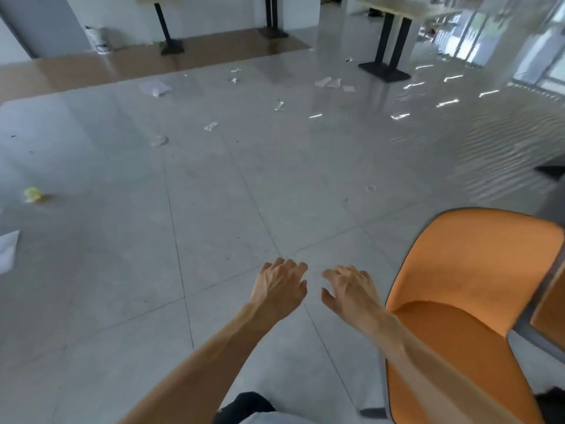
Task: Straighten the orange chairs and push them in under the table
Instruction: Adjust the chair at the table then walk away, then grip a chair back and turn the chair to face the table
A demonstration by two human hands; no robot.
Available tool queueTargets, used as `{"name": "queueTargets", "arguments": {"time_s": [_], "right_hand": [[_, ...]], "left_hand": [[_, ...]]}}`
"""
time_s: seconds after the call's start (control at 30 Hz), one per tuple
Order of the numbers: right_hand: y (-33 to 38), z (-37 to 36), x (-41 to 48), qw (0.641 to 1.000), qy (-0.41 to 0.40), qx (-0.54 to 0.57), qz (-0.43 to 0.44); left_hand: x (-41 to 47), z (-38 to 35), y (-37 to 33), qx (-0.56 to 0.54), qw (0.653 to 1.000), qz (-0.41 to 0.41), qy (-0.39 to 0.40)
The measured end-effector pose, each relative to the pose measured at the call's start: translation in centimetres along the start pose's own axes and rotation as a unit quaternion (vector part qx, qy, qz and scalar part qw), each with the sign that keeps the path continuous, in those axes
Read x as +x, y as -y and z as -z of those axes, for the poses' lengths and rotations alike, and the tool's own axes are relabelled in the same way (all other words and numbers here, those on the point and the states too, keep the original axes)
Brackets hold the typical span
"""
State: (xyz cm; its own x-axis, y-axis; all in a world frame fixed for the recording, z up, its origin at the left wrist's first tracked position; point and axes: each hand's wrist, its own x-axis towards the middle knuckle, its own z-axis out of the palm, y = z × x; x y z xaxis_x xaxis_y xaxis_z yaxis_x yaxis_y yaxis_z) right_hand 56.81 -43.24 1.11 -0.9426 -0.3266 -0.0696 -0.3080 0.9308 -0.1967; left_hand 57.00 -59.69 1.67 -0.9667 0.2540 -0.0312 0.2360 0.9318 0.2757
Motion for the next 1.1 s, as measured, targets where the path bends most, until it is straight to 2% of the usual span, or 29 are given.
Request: {"name": "queueTargets", "arguments": {"time_s": [0.27,0.5,0.6,0.77,0.97,1.1], "right_hand": [[-6.8,0.0,14.7,0.991,-0.014,-0.017,-0.134],[-13.2,1.9,23.0,0.952,-0.063,0.009,-0.299],[-17.1,3.3,24.0,0.917,-0.117,0.002,-0.381],[-23.5,4.7,23.5,0.847,-0.171,0.012,-0.504],[-30.3,5.0,21.0,0.757,-0.198,0.027,-0.622],[-32.1,5.7,19.5,0.703,-0.179,0.037,-0.687]], "left_hand": [[20.2,-0.7,3.2,-0.001,0.991,-0.134,0.030],[35.9,-0.7,1.2,0.009,0.951,-0.296,0.087],[41.5,-0.8,-2.0,0.002,0.925,-0.368,0.091],[48.7,-2.2,-10.0,-0.010,0.861,-0.498,0.100],[54.2,-4.8,-20.8,0.012,0.768,-0.626,0.134],[55.9,-5.9,-27.2,0.014,0.711,-0.686,0.152]]}}
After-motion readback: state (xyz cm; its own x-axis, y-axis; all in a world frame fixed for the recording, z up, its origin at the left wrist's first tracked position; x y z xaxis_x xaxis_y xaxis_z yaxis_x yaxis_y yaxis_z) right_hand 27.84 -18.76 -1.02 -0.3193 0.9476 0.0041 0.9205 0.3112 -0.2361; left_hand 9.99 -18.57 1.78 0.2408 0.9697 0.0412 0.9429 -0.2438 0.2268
